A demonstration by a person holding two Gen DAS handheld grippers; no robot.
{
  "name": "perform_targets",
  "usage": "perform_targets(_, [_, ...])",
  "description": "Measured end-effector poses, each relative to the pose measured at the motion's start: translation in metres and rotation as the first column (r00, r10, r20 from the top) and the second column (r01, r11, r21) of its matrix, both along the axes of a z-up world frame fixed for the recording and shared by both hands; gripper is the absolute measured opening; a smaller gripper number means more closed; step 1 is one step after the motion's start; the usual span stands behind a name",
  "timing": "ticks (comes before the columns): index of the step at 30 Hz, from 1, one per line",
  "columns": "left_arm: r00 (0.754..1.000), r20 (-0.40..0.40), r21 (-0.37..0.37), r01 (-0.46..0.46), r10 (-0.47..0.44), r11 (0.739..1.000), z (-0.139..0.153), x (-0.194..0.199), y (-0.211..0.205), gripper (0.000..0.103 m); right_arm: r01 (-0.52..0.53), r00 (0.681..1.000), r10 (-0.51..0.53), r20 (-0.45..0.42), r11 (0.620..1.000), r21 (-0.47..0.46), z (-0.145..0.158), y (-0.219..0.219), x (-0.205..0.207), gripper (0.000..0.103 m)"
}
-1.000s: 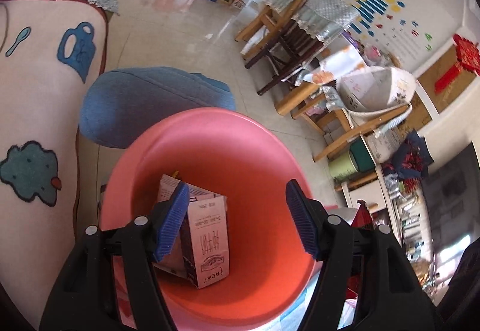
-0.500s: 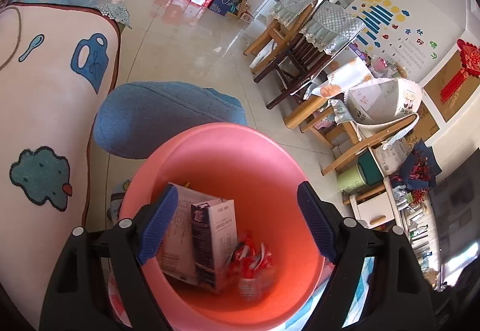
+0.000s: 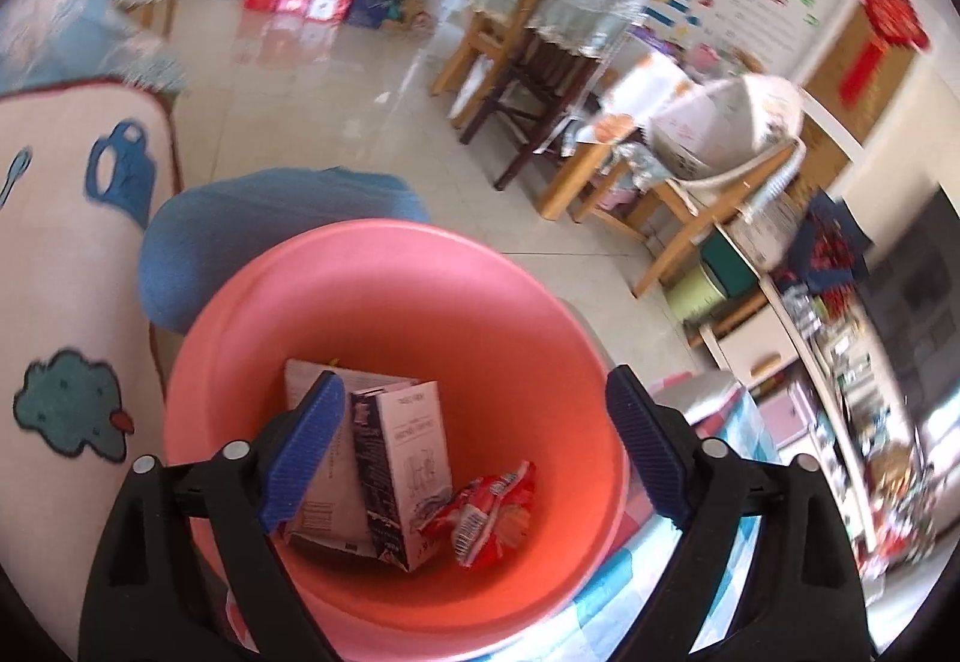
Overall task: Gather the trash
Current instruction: 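Open both tools to drop the carton and snack bag into the bucket, then move both tools back over the table toward the small red candy packet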
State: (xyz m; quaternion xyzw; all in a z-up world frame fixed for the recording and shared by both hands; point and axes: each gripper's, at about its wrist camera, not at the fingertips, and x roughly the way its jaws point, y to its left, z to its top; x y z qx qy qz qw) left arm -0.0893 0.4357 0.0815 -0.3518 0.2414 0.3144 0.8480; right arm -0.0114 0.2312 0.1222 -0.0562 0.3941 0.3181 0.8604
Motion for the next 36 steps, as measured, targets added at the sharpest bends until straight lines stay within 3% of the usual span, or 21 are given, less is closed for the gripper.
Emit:
perform_targets(7, [0.993,-0.03,0.084,0.115,-0.113,0.99,0.008,0.017,-0.031,0.092,0.061,0.997,-0.058,0.041,0.996,-0.068,0.006,-0.039,-0.01,0.089])
perform_targets(15, [0.967,-0.073,0.167,0.253,-0.243,0.953,0.014,0.031,-0.071,0.093,0.12,0.991,-0.114,0.073,0.989,-0.085,0.016,-0.083,-0.021,0.089])
perform_targets(25, [0.931,-0.108,0.266,0.364,-0.348,0.893,0.021,0.04,-0.123,0.095,0.174,0.98,-0.163,0.113,0.98,-0.098,0.025,-0.131,-0.04,0.089])
perform_targets(36, [0.875,-0.173,0.337,0.483,-0.451,0.808,0.022,0.054,-0.177,0.096,0.239,0.966,-0.229,0.121,0.968,-0.072,0.028,-0.182,-0.049,0.089])
